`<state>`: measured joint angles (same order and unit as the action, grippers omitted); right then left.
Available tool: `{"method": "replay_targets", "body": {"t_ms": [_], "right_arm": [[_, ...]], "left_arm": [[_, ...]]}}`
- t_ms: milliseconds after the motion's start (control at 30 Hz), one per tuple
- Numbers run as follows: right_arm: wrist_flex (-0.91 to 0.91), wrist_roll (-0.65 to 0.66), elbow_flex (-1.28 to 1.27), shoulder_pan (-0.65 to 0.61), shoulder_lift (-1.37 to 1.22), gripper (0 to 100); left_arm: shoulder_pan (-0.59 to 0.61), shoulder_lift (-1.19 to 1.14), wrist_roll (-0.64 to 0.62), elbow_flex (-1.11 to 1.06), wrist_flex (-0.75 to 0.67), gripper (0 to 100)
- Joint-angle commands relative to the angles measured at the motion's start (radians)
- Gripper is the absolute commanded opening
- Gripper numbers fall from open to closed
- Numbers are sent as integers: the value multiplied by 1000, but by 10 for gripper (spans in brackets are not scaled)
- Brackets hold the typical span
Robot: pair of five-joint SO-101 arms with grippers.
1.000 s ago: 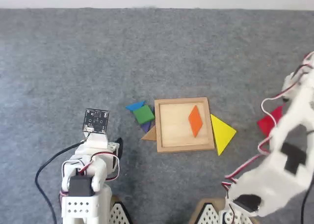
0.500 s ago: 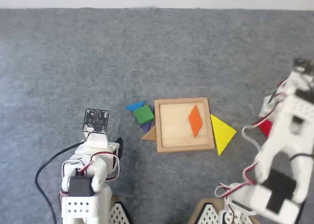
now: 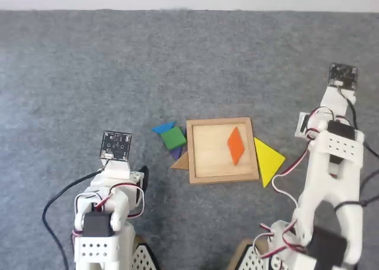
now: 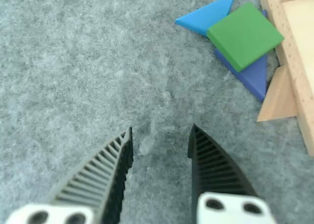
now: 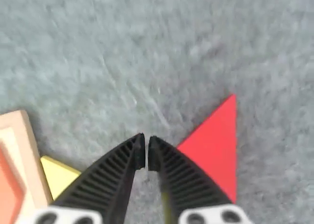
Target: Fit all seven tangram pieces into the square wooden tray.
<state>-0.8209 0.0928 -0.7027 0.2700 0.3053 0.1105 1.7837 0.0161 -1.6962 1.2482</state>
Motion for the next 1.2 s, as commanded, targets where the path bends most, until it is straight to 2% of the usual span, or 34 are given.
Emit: {"method": "replay_targets", "body": {"t_ms": [0,67,133,300,467,600,1167], "right_arm": [[-65,41,81,-36,-50,197],[-137,34,158,-42,-114,281],[-174,18,249,-28,-189,307],[-257,23,384,22,-346,289],[-242,57,381,54,-446,329],[-199,31,384,56,-503,350],[-186,3,413,137,-507,351]], "left_arm": [[3,11,-9,12,2,182],[3,11,-9,12,2,182],[3,11,-9,12,2,182],[3,11,-9,12,2,182],[3,11,-9,12,2,182],[3,11,-9,12,2,182],[3,11,-9,12,2,182]]}}
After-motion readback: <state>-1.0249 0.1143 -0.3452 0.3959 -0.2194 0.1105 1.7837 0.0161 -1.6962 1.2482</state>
